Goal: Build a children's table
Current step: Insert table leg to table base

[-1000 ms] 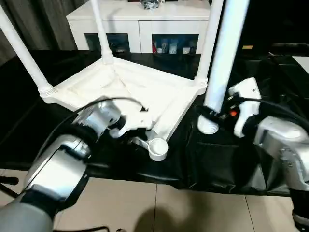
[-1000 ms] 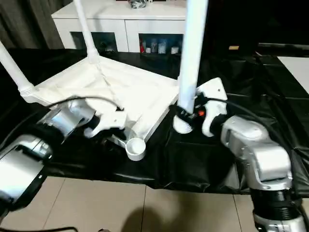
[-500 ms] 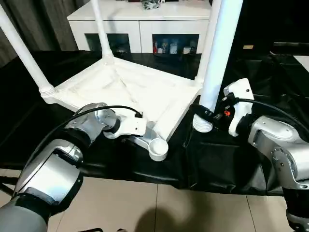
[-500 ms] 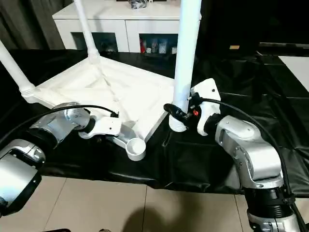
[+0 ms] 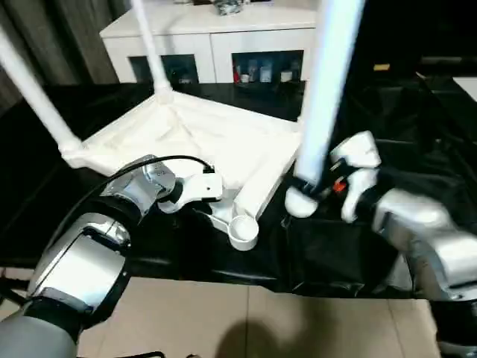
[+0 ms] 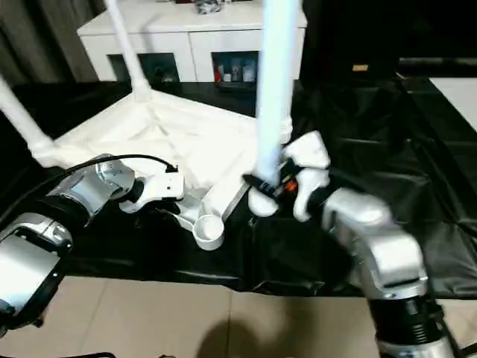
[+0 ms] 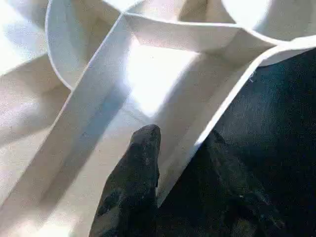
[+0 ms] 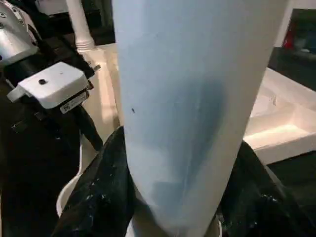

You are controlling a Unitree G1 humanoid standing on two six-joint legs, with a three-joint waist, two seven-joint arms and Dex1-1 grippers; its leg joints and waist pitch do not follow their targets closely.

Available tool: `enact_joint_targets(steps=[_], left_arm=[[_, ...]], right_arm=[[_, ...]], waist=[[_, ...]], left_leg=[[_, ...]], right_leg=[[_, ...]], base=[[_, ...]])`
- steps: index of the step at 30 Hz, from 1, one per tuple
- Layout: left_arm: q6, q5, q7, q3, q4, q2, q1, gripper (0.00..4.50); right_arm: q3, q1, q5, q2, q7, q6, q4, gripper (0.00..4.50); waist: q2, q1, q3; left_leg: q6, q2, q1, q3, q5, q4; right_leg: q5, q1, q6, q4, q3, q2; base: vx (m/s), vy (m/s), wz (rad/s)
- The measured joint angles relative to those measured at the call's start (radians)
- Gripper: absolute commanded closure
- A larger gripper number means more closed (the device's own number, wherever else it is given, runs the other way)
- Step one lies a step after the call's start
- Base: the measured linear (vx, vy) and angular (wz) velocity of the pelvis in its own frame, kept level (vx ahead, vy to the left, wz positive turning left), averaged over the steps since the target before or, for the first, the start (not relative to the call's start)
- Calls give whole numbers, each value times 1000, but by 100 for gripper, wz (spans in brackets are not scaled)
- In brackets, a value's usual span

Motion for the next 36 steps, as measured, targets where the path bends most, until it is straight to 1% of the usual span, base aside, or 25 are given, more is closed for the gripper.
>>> enact_joint_targets(steps=[2,4,6,7,11,12,14,16,18,19,21,23,25,27,28,29,30,32,33,34,36], left_arm=[[47,-16,24,20,-10,-14,6,354],[105,-32,69,41,-25,-27,17,361],[145,-47,109,64,-34,-31,27,363],[168,-56,131,79,-42,-31,33,364],[219,-93,194,126,-65,-37,50,370],[239,-101,208,147,-92,-39,64,377],[264,-125,261,187,-185,-50,123,382],[246,-139,276,197,-285,-58,187,386],[211,-150,263,192,-337,-61,224,391],[191,-155,258,190,-364,-63,245,405],[175,-155,251,180,-401,-62,266,411],[171,-154,245,169,-461,-58,299,430],[166,-153,233,153,-511,-54,324,434],[167,-152,225,140,-540,-54,337,434],[167,-153,220,136,-561,-52,349,408],[172,-156,217,137,-572,-53,356,393],[175,-161,215,138,-574,-53,358,384],[174,-164,220,138,-559,-53,362,382],[169,-161,226,138,-548,-53,363,360],[153,-161,239,138,-539,-54,363,351],[145,-161,249,138,-530,-54,361,351]], right_arm=[[2,0,-4,4,-1,-4,4,264],[9,-2,-6,12,-3,-7,15,264],[16,-4,-8,17,-5,-7,26,264],[17,-4,-12,20,-9,-7,38,264],[16,-5,-27,21,-26,-7,60,264],[17,-10,-29,26,-29,-7,70,264],[16,-24,-40,34,-46,-7,85,264],[13,-27,-43,37,-57,-8,86,264],[14,-29,-46,40,-66,-8,89,264],[14,-29,-46,41,-68,-8,89,264],[14,-31,-47,43,-75,-8,94,264],[12,-42,-47,48,-79,-8,112,264],[4,-52,-47,48,-82,-8,121,264],[-1,-63,-47,50,-82,-9,122,264],[-3,-71,-47,51,-81,-12,122,264],[-5,-74,-47,51,-81,-18,122,264],[-6,-76,-46,51,-81,-22,123,264],[-7,-86,-45,52,-77,-32,130,264],[-8,-88,-45,52,-76,-34,132,264],[-9,-90,-44,52,-75,-40,139,264],[-9,-104,-44,54,-74,-41,158,264]], waist=[[0,-1,0],[-5,-4,2],[-9,-7,3],[-11,-9,3],[-17,-13,6],[-18,-15,6],[-19,-16,7],[-24,-11,6],[-28,-4,4],[-30,-1,4],[-34,3,3],[-38,4,2],[-42,8,2],[-43,11,3],[-43,12,3],[-44,12,3],[-46,13,3],[-49,13,4],[-50,13,5],[-52,15,5],[-52,15,5]], left_leg=[[0,-1,3,0,0,0],[0,-1,8,-1,0,-1],[0,-1,9,-3,0,-1],[-1,-2,12,-5,0,-2],[-2,-3,14,-6,-1,-3],[-2,-3,15,-6,-1,-4],[-2,-3,17,-5,-1,-5],[-2,-3,16,-4,-1,-6],[-2,-2,16,-4,-1,-6],[-2,-2,14,-3,-1,-6],[-2,-2,12,-2,-1,-6],[-3,-2,12,-2,-2,-7],[-3,-2,12,-1,-2,-9],[-3,-2,11,-1,-2,-11],[-3,-2,11,-1,-2,-12],[-3,-2,12,-1,-3,-12],[-3,-2,12,-1,-3,-12],[-4,-1,11,0,-2,-12],[-4,-1,11,0,-2,-12],[-4,-1,11,-1,-2,-12],[-4,-1,11,0,-2,-12]], right_leg=[[1,0,-1,0,0,-1],[1,1,-1,1,-1,-1],[-1,1,2,0,-3,-1],[-1,1,2,-1,-3,-1],[-1,-2,2,-1,-5,-1],[-1,-2,2,-2,-5,-1],[0,-3,1,-2,-3,-1],[0,-3,1,-2,-3,-1],[0,-5,1,-3,-3,-1],[0,-6,0,-3,-2,-1],[3,-6,-5,-3,-1,-1],[3,-6,-5,-3,-1,-1],[3,-6,-4,-4,-1,-1],[3,-6,-4,-6,-1,-1],[2,-6,-4,-6,-1,-1],[2,-6,-3,-6,-1,-1],[2,-6,-3,-6,-1,-1],[2,-7,-3,-6,-2,0],[2,-7,-3,-6,-2,0],[2,-7,-3,-6,-2,0],[2,-7,-3,-6,-1,0]], base=[[0,0,0],[0,0,0],[-23,3,-20],[-21,5,-23],[-3,2,-9],[0,0,0],[0,0,0],[0,0,0],[0,0,0],[0,0,0],[0,0,0],[0,0,0],[0,0,0],[0,0,0],[0,0,0],[0,0,0],[0,0,0],[0,0,0],[0,0,0],[0,0,0],[0,0,0]])
